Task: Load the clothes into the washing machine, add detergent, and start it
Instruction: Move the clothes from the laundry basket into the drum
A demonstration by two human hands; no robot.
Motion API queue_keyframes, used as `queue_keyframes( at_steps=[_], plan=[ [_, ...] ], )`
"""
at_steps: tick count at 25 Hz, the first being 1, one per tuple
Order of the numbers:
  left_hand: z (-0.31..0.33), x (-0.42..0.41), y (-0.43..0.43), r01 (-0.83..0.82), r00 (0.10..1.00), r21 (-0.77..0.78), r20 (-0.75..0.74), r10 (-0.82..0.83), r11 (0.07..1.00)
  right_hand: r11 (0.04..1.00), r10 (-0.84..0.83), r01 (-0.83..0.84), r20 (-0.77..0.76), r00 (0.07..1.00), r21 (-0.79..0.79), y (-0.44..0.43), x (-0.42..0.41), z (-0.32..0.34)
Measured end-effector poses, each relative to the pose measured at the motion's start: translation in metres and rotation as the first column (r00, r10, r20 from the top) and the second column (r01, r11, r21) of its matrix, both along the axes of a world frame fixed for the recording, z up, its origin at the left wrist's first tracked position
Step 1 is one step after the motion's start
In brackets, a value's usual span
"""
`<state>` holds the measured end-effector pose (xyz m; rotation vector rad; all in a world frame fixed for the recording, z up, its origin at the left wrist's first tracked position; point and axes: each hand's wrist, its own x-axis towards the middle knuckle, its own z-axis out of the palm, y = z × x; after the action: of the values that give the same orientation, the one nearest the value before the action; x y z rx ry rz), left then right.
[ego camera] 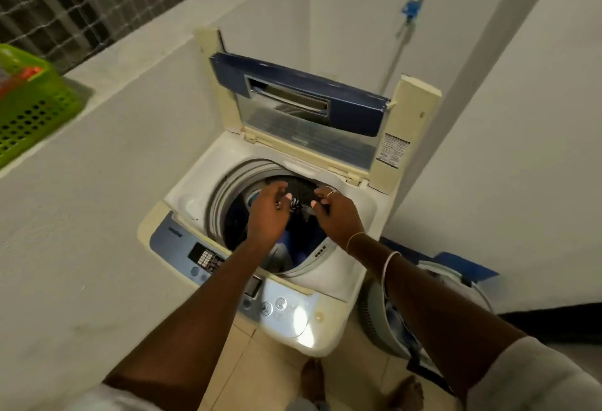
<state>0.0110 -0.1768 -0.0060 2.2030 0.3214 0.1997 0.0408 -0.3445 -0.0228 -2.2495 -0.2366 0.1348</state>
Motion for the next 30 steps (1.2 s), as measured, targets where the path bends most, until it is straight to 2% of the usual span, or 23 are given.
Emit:
queue_keyframes(
  at_steps=[4, 6, 11, 15, 17, 19, 20, 23, 25, 27, 28, 30],
  plan=[
    [-0.007, 0.012, -0.101, 0.173, 0.974, 0.061, 0.136, -0.18, 0.983, 0.97, -0.236, 0.232, 0.045, 0.971, 0.079, -0.066, -0.008, -0.001],
    [-0.01, 0.016, -0.155, 0.273, 0.949, 0.077, 0.142, -0.282, 0.959, 0.931, -0.356, 0.352, 0.022, 0.934, 0.099, -0.108, -0.017, -0.009],
    [-0.058, 0.014, -0.28, 0.512, 0.859, 0.084, -0.02, -0.512, 0.855, 0.845, -0.531, 0.535, -0.1, 0.841, 0.015, -0.228, -0.036, -0.066],
    [-0.127, 0.023, -0.352, 0.686, 0.702, 0.002, -0.268, -0.661, 0.728, 0.832, -0.554, 0.531, -0.193, 0.81, -0.161, -0.314, -0.046, -0.14],
    [-0.174, 0.02, -0.375, 0.653, 0.703, -0.045, -0.336, -0.627, 0.756, 0.83, -0.557, 0.523, -0.323, 0.765, -0.191, -0.346, -0.051, -0.184],
    [-0.233, 0.017, -0.392, 0.656, 0.643, -0.103, -0.441, -0.626, 0.748, 0.851, -0.523, 0.482, -0.425, 0.739, -0.208, -0.371, -0.054, -0.234],
    [-0.267, 0.014, -0.395, 0.683, 0.597, -0.1, -0.494, -0.631, 0.724, 0.873, -0.487, 0.433, -0.434, 0.758, -0.225, -0.38, -0.054, -0.257],
    [-0.369, 0.01, -0.39, 0.748, 0.515, 0.01, -0.639, -0.571, 0.664, 0.92, -0.332, 0.175, -0.461, 0.823, -0.35, -0.398, -0.051, -0.333],
    [-0.408, 0.003, -0.386, 0.807, 0.465, 0.103, -0.719, -0.517, 0.582, 0.904, -0.258, 0.032, -0.485, 0.836, -0.426, -0.4, -0.049, -0.388],
    [-0.432, -0.005, -0.385, 0.855, 0.38, 0.109, -0.797, -0.469, 0.507, 0.874, -0.181, -0.1, -0.508, 0.842, -0.476, -0.395, -0.047, -0.439],
    [-0.447, -0.008, -0.383, 0.866, 0.367, 0.127, -0.819, -0.442, 0.484, 0.872, -0.135, -0.16, -0.543, 0.829, -0.462, -0.392, -0.044, -0.46],
    [-0.474, -0.01, -0.378, 0.866, 0.4, 0.201, -0.828, -0.393, 0.457, 0.858, -0.045, -0.274, -0.595, 0.803, -0.435, -0.383, -0.034, -0.485]
  ],
)
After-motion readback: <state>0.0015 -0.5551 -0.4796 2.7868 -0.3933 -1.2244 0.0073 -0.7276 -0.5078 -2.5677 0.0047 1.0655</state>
